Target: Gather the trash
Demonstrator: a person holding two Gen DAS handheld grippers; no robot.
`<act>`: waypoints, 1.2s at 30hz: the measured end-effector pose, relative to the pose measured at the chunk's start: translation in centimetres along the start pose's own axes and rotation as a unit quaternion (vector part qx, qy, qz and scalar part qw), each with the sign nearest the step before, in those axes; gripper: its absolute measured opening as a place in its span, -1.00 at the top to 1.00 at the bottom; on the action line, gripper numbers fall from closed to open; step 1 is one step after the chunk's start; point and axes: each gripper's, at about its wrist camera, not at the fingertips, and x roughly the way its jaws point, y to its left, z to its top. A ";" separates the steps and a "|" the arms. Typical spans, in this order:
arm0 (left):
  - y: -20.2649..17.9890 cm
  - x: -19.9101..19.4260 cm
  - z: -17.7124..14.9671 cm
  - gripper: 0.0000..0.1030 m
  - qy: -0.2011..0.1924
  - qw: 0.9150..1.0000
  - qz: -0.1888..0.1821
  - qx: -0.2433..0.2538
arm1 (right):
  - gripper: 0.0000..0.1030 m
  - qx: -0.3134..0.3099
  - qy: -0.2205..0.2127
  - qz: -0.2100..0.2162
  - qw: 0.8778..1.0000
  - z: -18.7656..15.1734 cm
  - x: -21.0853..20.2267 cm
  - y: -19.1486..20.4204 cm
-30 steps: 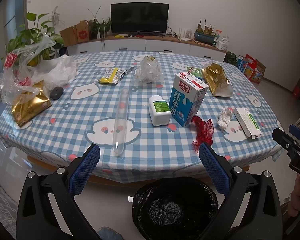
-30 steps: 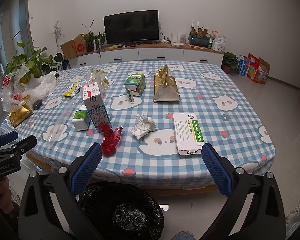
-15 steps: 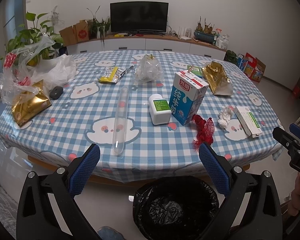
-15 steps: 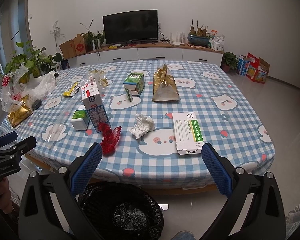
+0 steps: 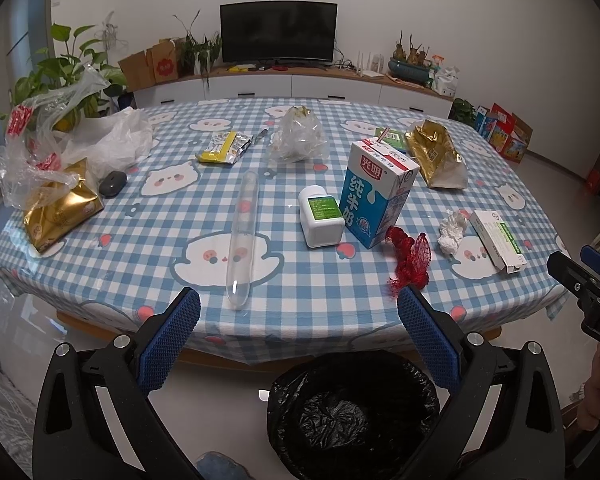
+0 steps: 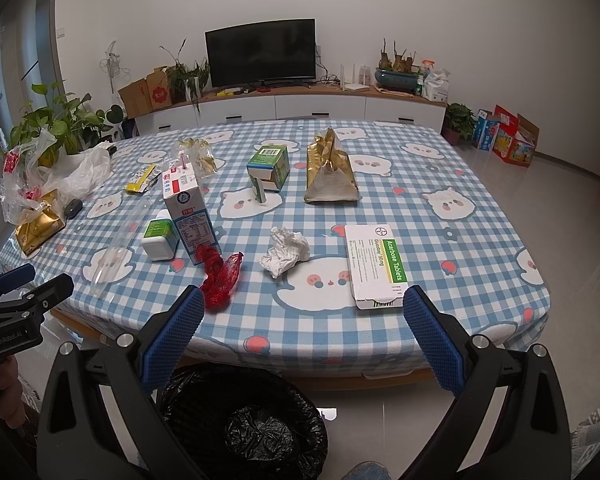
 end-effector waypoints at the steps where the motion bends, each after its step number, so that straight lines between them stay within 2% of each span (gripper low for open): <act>1: 0.0 0.0 0.0 -0.88 0.001 1.000 0.001 0.001 | -0.85 0.000 0.000 -0.001 1.000 0.0 0.0 0.0; 12: 1.6 2.4 0.6 -0.87 0.020 1.000 0.012 -0.002 | -0.85 -0.007 0.002 0.002 1.000 0.5 1.7 0.8; 19: 3.6 5.6 1.8 -0.82 0.038 0.999 0.028 -0.014 | -0.84 -0.010 0.018 0.006 1.000 1.3 5.1 1.4; 29: 5.3 11.1 3.6 -0.75 0.073 0.997 0.038 -0.012 | -0.66 -0.015 0.055 0.014 0.998 1.4 9.9 1.7; 36: 5.8 13.4 4.8 -0.67 0.085 0.995 0.044 -0.006 | -0.41 -0.018 0.071 0.014 0.997 1.6 11.9 1.6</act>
